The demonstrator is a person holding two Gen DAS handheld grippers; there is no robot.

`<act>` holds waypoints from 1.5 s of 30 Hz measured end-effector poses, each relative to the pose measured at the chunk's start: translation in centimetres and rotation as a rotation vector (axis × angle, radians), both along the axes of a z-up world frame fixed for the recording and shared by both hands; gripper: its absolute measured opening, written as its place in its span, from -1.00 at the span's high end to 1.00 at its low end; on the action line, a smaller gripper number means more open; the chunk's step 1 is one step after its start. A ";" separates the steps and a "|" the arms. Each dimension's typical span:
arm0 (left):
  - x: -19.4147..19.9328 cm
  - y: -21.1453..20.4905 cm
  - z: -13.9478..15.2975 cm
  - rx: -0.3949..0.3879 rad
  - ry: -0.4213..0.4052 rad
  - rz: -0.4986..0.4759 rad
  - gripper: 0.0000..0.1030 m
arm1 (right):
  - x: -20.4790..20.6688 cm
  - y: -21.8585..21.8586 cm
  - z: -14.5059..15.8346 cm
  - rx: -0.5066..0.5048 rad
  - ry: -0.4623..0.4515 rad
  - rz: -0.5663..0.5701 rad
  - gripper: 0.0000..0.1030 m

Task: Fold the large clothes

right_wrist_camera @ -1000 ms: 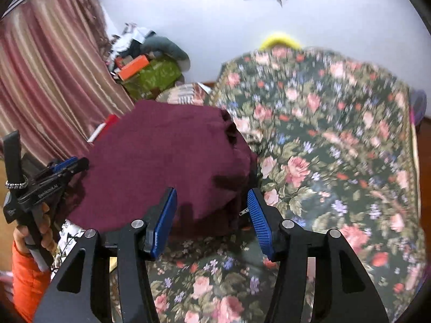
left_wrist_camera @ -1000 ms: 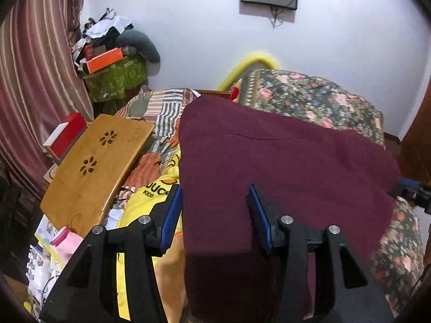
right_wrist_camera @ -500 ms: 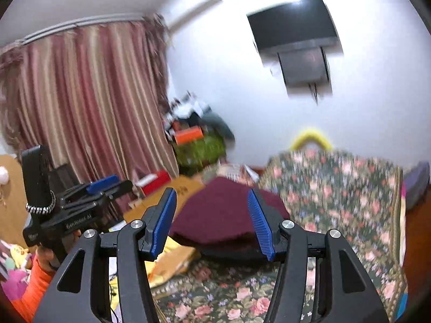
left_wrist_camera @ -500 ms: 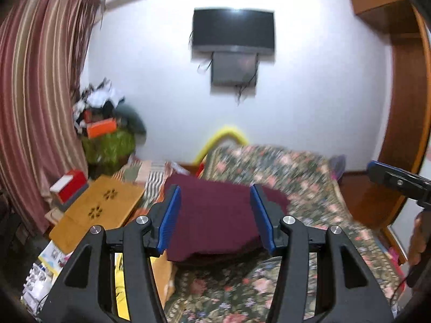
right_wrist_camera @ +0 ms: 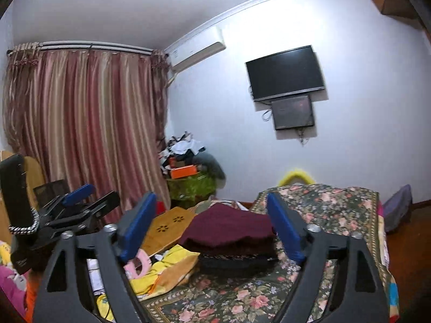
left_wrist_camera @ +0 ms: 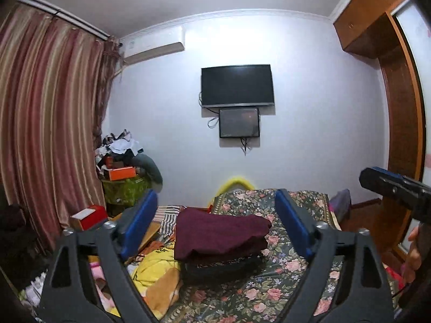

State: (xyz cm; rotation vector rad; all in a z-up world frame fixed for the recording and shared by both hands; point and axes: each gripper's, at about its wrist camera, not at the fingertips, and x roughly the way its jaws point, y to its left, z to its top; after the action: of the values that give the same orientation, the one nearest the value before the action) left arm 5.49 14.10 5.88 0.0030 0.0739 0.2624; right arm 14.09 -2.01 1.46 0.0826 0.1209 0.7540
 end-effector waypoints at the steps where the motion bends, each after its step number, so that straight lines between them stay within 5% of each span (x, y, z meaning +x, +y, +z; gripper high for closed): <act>1: -0.2 0.0 -0.2 -0.008 0.000 0.002 -0.86 | -0.2 -0.1 0.0 -0.001 0.004 -0.011 -0.70; 6: -1.2 -0.2 -1.0 -0.028 -0.015 0.025 -0.99 | -0.4 -0.3 0.1 -0.018 0.011 -0.062 -0.99; 45: -1.5 -1.1 -2.3 -0.041 0.007 0.030 -0.99 | -1.8 0.3 -0.4 -0.091 0.004 -0.048 -0.99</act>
State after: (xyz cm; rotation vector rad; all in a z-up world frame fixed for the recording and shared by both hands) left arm 4.04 12.95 3.55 -0.0377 0.0867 0.2911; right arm 12.31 -1.70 1.03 0.0006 0.1564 0.6999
